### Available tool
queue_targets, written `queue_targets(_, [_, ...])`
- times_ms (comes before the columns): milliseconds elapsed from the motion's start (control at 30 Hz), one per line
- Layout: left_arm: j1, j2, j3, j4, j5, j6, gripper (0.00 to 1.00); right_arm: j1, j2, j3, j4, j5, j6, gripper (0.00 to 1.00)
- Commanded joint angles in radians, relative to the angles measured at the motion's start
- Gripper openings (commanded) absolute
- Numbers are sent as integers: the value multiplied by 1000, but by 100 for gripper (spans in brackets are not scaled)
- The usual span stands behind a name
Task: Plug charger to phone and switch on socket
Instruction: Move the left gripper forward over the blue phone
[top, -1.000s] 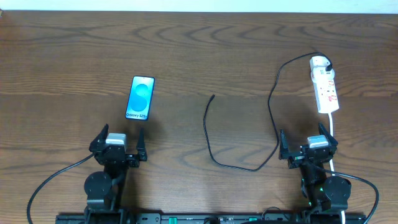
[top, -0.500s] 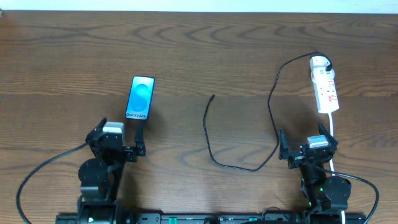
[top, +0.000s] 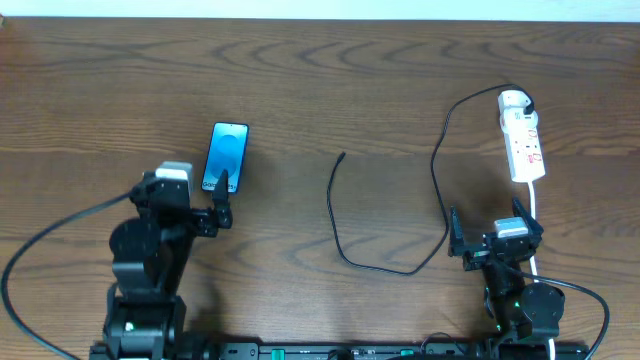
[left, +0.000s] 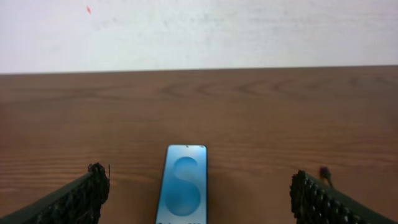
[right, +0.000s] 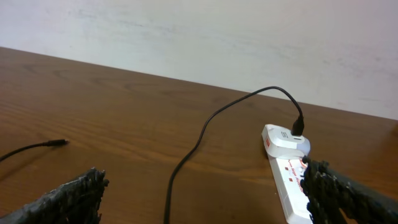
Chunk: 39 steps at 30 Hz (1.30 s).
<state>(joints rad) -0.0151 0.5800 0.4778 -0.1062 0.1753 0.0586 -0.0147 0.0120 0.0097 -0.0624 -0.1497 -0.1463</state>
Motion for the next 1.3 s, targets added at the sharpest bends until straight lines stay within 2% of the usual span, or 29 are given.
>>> queue_targets(0, [-2,79,99,-48,35,-28,94,3,-5,-4,0,-6,10,99])
queue_targets(167, [-2,208,225,-130,97,-28,94,3,-5,-4,0,-6,10,99])
queue_targets(500, [-2,451,510,-365,105,-27,94,3,-5,-4,0,-6,10,99])
queue_targets(967, [-2,955,1105,-915,101,-26,94,3,-5,-4,0,-6,10,99])
queue_targets(1167, [-2,1045,1116,-904,85,64,94,3,-5,-4,0,-6,10,99])
queue_targets(1267, [-2,1101,1116,-900,68,72,94,3,-5,-4,0,-6,10,99])
